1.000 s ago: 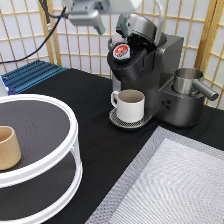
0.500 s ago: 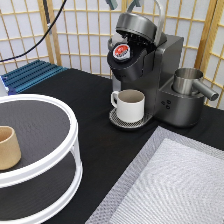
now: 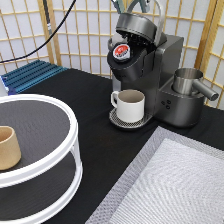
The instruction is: Make coffee
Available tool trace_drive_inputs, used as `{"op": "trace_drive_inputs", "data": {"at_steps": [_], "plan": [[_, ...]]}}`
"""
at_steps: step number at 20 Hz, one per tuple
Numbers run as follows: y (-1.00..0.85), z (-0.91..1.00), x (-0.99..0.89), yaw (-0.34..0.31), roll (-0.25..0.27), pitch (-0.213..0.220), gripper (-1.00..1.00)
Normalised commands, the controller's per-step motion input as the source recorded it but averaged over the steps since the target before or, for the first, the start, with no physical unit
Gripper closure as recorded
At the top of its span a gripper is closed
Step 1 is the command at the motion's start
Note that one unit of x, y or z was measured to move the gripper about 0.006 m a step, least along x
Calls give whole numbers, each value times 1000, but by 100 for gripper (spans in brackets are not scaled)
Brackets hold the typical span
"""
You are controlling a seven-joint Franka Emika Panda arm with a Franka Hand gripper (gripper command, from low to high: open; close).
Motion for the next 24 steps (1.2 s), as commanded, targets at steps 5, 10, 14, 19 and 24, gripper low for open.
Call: {"op": "trace_drive_inputs", "data": {"at_steps": [5, 10, 14, 19, 24], "plan": [[-36, -58, 326, -56, -66, 159, -100], [-394, -94, 106, -35, -11, 137, -100], [-418, -135, 127, -12, 0, 138, -100], [-185, -194, 187, -4, -6, 110, -100], [-346, 222, -162, -2, 9, 48, -100]]}}
